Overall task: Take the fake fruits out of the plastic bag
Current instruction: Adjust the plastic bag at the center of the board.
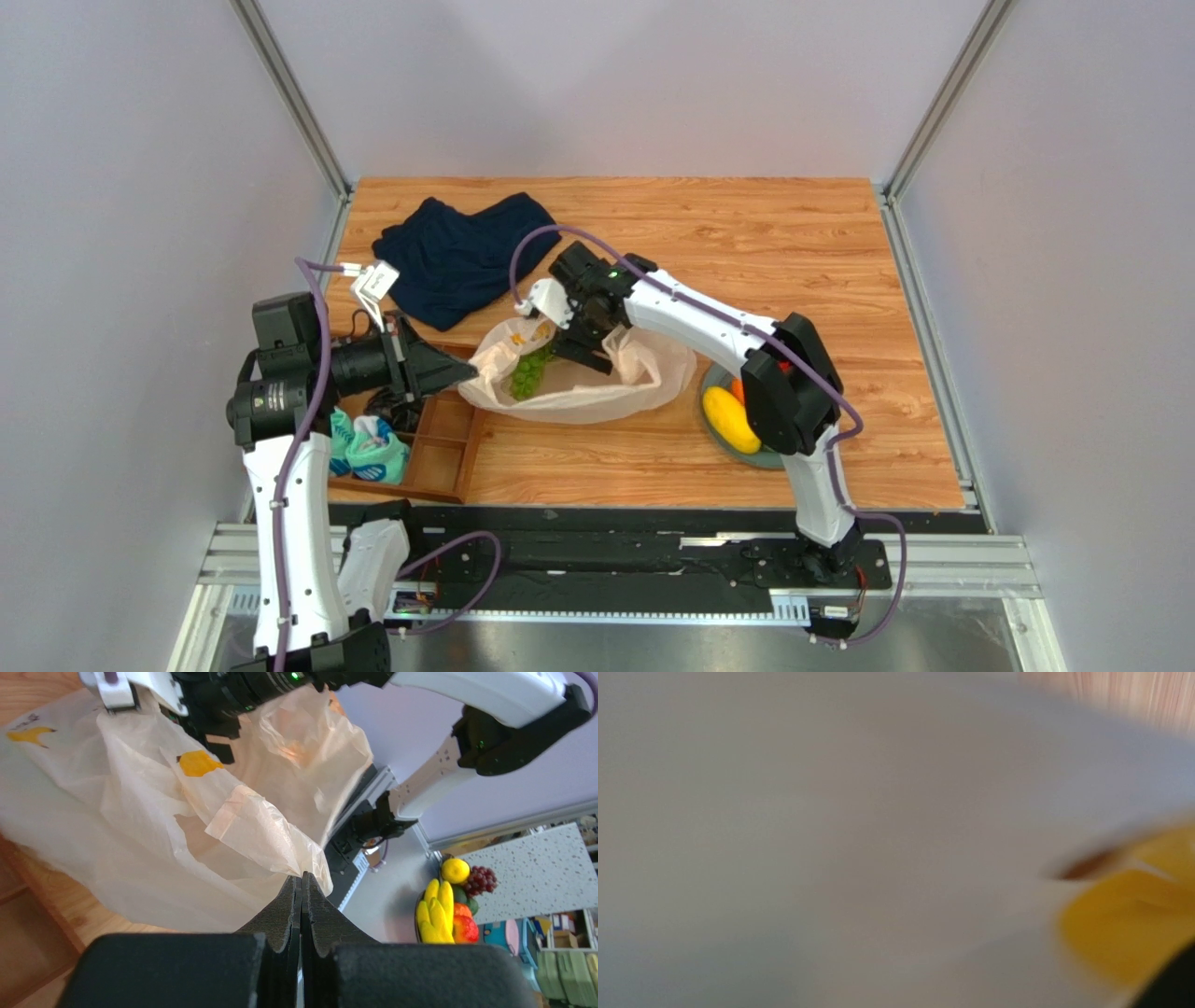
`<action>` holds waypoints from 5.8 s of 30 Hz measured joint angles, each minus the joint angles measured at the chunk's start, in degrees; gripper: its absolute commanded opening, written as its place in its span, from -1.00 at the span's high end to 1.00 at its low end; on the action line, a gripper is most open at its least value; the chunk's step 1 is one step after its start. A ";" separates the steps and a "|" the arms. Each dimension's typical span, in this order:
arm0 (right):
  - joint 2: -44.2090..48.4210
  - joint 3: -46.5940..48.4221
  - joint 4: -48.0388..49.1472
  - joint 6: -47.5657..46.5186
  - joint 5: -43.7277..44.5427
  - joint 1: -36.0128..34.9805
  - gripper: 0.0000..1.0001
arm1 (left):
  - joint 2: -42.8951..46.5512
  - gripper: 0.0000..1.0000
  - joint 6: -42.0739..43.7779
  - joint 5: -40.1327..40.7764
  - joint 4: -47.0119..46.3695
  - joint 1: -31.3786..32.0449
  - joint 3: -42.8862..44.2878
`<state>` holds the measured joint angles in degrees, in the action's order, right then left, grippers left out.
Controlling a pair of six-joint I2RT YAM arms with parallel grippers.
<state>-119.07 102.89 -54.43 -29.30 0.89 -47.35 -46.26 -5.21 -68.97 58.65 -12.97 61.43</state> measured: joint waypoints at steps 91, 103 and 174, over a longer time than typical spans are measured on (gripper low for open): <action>27.71 2.86 10.93 1.03 2.43 15.85 -0.94 | -21.66 1.00 -16.63 11.37 -45.07 12.74 30.45; 37.83 -10.56 9.14 23.15 -11.15 15.93 -1.00 | 7.02 1.00 -10.82 8.70 -28.70 12.94 -8.72; 19.58 17.62 22.34 18.97 -16.35 23.76 -1.00 | -12.00 1.00 -14.12 11.10 -27.76 20.41 -3.15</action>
<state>-99.48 120.51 -32.10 -10.33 -15.46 -23.59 -58.26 -19.33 -57.87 30.89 7.44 58.28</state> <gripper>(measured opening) 0.998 0.007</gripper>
